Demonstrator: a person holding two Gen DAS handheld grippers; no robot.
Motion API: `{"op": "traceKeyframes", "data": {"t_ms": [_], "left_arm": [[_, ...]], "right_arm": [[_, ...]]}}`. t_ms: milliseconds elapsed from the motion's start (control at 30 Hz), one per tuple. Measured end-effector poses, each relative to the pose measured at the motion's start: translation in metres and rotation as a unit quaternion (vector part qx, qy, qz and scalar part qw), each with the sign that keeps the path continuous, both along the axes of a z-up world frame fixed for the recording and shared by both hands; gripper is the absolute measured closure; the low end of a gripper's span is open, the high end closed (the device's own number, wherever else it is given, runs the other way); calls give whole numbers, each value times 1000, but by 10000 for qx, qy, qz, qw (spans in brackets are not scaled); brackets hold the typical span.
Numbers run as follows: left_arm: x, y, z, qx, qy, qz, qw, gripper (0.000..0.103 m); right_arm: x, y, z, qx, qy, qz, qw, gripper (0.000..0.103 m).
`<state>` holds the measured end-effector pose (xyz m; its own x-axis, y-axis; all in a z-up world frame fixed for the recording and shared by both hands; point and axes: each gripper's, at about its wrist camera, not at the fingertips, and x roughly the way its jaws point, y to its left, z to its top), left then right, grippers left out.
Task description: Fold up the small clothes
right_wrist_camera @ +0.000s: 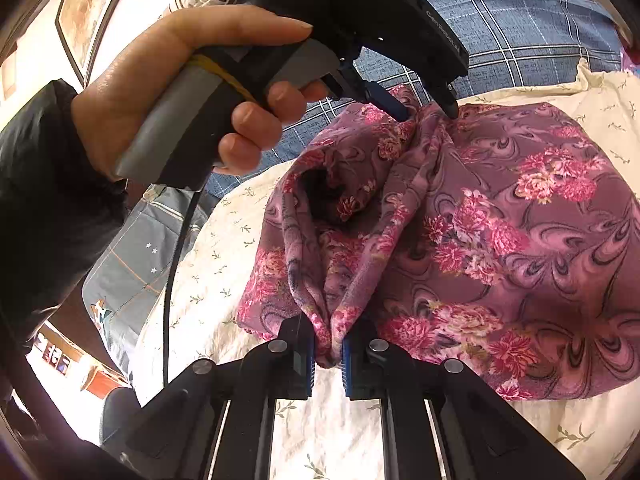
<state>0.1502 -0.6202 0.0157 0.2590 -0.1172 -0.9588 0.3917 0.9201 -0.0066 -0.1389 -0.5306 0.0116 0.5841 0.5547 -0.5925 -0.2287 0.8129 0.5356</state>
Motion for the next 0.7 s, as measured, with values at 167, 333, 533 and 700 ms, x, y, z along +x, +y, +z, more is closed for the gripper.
{"op": "traceKeyframes", "data": {"t_ms": [167,333,533,700], "left_arm": [[10,8,-12,-114,-21,249,9996,92],[16,36,-10,-837,70,617,9946,100],[6,51,23,-1277,-277,659,9892,101],[-5,39,60,-1501,-528,484,9861,101]], "right_arm": [[1,-3,-1,42,24,-18,10000,95],[1,-9,1,106,16,-81,9999,95],[-2,-13,10,170,-122,-140,9997,95],[-3,-26,25,199,-305,-311,9989,95]]}}
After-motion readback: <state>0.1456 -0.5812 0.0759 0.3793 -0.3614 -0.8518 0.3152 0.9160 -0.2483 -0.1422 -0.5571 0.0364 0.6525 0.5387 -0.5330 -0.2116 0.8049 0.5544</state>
